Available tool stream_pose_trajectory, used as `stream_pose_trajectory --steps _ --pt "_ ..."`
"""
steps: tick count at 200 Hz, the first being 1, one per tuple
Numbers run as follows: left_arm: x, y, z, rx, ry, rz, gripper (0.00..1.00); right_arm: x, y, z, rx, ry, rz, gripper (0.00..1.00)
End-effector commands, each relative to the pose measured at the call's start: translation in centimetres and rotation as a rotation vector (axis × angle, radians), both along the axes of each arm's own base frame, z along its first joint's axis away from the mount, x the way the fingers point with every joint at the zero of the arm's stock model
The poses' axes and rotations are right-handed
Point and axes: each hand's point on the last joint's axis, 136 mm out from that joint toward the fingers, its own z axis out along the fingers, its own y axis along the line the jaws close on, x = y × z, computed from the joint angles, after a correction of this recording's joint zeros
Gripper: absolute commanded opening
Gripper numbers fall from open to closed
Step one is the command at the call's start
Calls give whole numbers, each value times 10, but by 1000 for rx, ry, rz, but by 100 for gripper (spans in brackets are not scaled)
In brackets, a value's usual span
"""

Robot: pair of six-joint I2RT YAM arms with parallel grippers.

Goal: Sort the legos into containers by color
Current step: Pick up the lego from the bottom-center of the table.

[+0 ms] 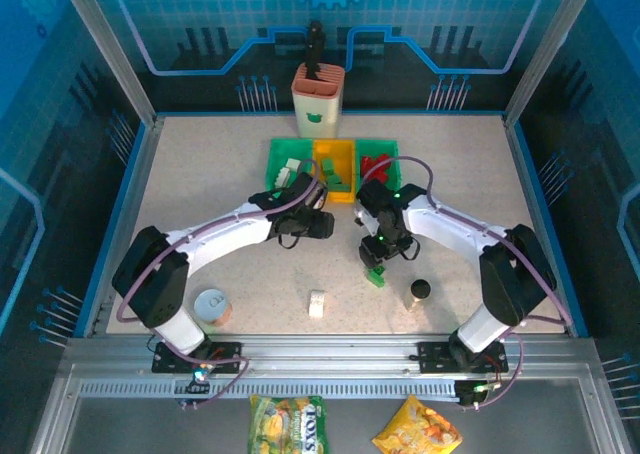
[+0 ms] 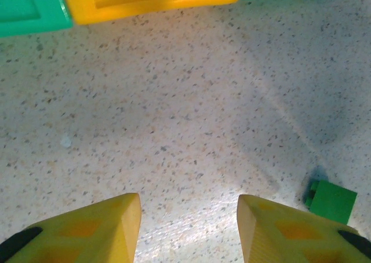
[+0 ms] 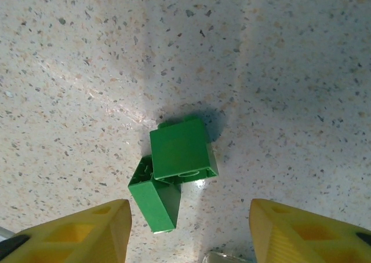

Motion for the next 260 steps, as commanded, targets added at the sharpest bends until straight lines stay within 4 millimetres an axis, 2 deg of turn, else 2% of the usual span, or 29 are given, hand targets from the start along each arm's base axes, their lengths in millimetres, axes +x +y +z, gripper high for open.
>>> stream_pose_trajectory --steps 1,46,103,134,215,260 --pt "0 9 7 1 -37 34 48 0 5 -3 -45 17 75 57" --pt "-4 20 4 28 -41 52 48 4 16 -27 -113 66 124 56" --pt "-6 25 4 25 -44 70 48 6 4 -43 -229 104 134 53" --pt "-5 24 4 23 -42 67 48 1 1 -46 -245 138 133 47" --pt "-4 24 2 27 -37 67 48 -7 0 -43 -250 179 94 45" --pt "0 21 10 3 -58 74 48 -7 -1 -40 -245 168 73 40"
